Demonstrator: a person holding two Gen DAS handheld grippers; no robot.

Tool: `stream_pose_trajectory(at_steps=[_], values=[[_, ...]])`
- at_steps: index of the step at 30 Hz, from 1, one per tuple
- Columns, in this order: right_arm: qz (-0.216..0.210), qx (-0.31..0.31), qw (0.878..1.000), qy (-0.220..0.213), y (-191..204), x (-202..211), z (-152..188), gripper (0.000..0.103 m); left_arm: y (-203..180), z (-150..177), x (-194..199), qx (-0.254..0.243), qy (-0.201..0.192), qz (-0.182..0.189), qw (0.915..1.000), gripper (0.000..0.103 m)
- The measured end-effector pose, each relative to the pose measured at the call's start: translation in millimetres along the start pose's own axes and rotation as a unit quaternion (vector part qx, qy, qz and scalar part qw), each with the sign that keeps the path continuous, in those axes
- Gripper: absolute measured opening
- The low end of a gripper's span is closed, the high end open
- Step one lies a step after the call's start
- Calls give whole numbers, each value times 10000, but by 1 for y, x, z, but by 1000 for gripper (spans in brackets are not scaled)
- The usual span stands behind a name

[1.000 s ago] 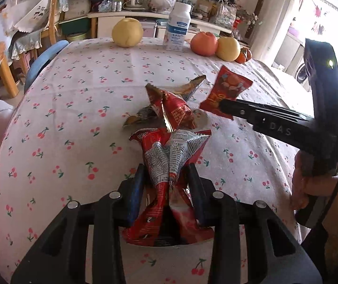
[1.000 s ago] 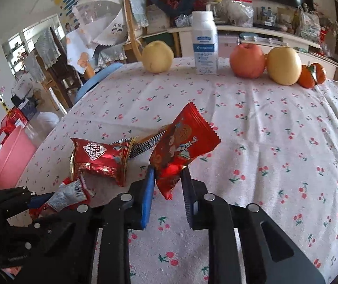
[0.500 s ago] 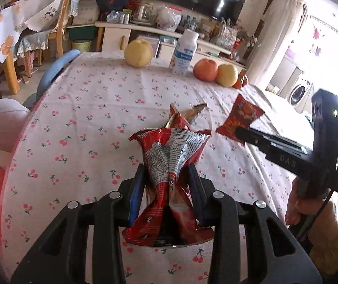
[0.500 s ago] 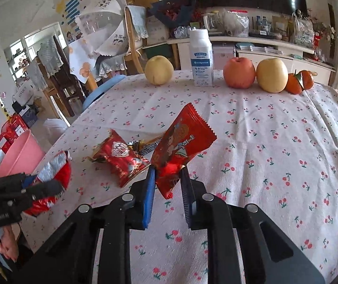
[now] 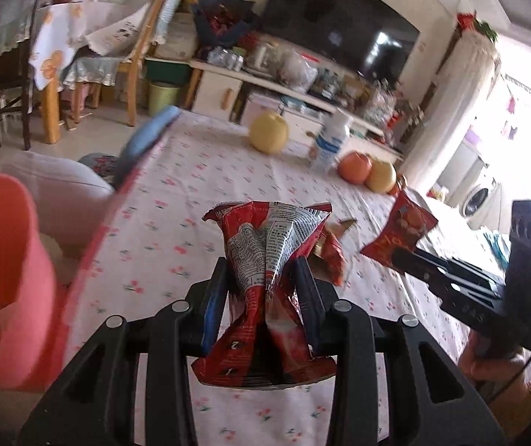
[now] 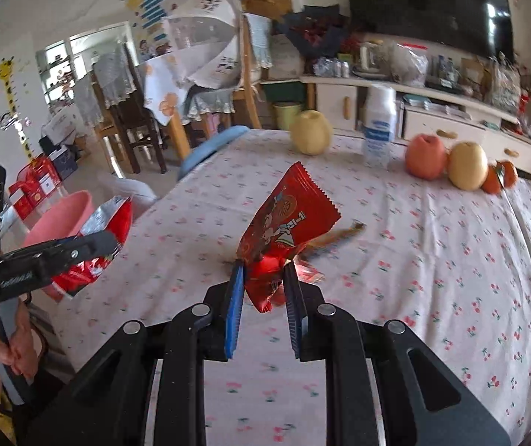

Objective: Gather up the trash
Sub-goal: 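Carry red chip bag in left and red snack bag in right to bucket, then open both grippers over the pink bucket to drop the bags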

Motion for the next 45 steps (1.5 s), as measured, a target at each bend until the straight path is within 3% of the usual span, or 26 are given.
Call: stream_pose_trajectory(at_steps=[7,10,16,24,32,36,38,39,40,41,42,45], values=[[-373,386,9986,-23,64,0,-17,22,62,-15,36,602,-477,-466,9960,38],[-558,623,9965,-9,98,-5,-24,22,91,-18,54,786,-688,-866,9908,38],[-955,1162,9886,89,175,-25,-35,22,157,-15,85,1565,-1015,-1500,9709,38],[-1310,1718,9759,295,260,-63,-36,22,221,-3,107,2125,-1009,-2395,9420,38],[-1482,2038,9667,442,307,-91,-31,22,251,6,116,2389,-940,-2729,9272,38],[-1298,2256,9642,500,315,-108,-17,24,260,8,115,2467,-878,-2925,9197,39],[-1277,2232,9651,503,310,-109,-13,28,259,8,117,2388,-891,-3026,9184,44],[-1293,2161,9667,459,306,-108,-12,38,257,7,118,2324,-897,-3116,9170,53],[-1276,2115,9682,384,300,-105,-13,56,257,6,119,2276,-900,-3214,9148,59],[-1183,2061,9710,265,294,-101,-16,65,255,6,120,2219,-898,-3296,9133,67],[-1106,2011,9731,176,287,-97,-18,77,255,5,119,2178,-887,-3328,9132,70],[-961,1846,9781,62,268,-88,-24,85,248,1,117,2013,-844,-3384,9153,80]])
Point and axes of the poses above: each gripper's, at about its wrist camera, not at the fingertips, and x roughly against the way its jaws point, y to its left, z to its underside, the point moved 9 cm from there along -x, roughly the way its jaws point
